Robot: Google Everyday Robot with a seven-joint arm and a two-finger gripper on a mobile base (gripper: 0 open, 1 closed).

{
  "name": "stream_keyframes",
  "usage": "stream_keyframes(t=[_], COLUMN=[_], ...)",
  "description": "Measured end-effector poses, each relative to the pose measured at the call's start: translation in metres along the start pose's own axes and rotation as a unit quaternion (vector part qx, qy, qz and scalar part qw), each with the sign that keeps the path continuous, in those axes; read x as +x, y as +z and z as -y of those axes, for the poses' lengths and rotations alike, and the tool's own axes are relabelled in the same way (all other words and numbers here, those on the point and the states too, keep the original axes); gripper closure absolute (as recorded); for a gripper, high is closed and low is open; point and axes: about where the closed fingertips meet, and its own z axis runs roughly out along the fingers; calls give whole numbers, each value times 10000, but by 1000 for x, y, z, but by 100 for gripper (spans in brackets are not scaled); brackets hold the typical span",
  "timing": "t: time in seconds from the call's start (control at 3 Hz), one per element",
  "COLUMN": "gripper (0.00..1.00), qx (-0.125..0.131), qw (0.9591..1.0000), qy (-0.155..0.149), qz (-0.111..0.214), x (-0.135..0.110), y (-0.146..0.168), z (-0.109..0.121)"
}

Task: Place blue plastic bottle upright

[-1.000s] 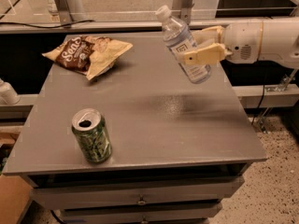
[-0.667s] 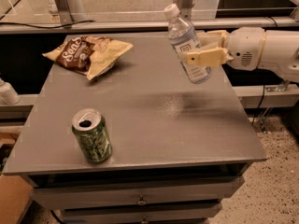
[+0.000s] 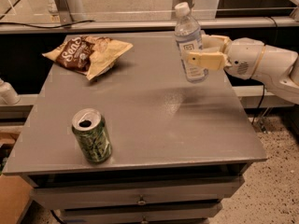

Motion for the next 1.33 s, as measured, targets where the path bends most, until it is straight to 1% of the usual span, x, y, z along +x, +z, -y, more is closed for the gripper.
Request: stream_keyframes(t=[0.33,0.67,1.33], gripper=[100,100,100], qx=[69,118,201], qw=[9996,9991,9986], qy=[94,194,347], qz=[256,348,348], x=[11,24,51], y=[5,8,0], z=[3,5,2])
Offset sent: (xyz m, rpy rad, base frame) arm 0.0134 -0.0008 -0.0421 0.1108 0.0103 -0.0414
